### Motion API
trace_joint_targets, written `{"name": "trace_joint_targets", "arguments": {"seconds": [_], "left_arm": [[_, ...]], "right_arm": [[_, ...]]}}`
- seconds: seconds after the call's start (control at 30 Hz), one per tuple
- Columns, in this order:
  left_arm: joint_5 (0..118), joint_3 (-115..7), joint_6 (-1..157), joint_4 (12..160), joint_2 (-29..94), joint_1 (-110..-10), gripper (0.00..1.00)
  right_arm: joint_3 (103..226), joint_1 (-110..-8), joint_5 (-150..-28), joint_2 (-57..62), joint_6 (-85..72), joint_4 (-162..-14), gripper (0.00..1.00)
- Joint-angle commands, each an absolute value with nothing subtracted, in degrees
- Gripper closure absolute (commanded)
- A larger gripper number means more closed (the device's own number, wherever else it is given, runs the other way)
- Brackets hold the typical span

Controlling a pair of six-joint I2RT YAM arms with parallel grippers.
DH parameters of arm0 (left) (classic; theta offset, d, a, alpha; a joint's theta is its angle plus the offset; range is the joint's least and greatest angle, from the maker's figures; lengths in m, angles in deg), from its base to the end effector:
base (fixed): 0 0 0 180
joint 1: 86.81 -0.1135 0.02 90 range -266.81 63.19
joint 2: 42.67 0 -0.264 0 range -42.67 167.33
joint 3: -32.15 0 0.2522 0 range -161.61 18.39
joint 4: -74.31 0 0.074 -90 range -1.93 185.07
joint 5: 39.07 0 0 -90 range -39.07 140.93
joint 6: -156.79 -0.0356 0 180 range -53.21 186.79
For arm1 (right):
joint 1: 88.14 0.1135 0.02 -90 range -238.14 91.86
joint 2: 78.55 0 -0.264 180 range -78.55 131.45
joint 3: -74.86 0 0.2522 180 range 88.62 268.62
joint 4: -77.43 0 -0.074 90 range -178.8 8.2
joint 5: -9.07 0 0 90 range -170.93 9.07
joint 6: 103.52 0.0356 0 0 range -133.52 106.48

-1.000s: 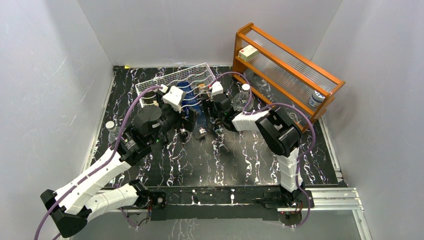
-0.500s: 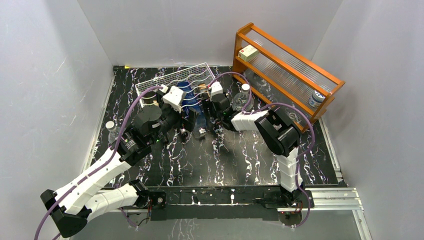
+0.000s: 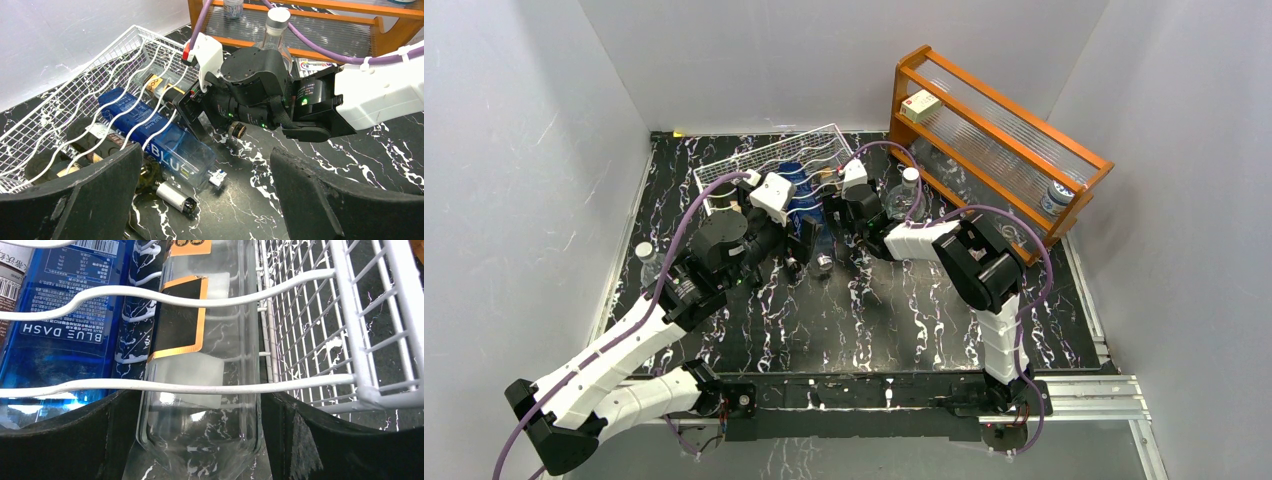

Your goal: Put the wine bottle on the wine rack

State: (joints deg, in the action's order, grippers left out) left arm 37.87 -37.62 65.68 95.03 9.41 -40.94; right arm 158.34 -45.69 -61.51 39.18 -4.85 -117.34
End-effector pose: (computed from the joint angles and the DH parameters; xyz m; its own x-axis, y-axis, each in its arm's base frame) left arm 0.1496 -0.1427 0.3927 -0.0263 0.0542 -0.9982 0.5427 0.8394 0.0313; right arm 0.3420 0.2968 0.1694 -0.3043 -0.0857 -0.9487 -0.3635 0.9310 0.0325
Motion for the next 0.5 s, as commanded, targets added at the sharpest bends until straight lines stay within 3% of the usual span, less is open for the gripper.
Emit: {"name": "trace_joint_targets", "arguments": {"seconds": [0.0, 0.47], "left_arm": [[37.9, -39.3, 65.1, 94.9, 8.1, -40.9, 0.02], [37.7, -39.0, 65.1, 94.6, 7.7, -40.9, 0.02]], "right_arm": [[160.5, -45.7, -59.4, 34.4, -5.9, -122.3, 0.05], [155.7, -45.6, -61.4, 25.0, -5.4, -120.0, 0.07]]}}
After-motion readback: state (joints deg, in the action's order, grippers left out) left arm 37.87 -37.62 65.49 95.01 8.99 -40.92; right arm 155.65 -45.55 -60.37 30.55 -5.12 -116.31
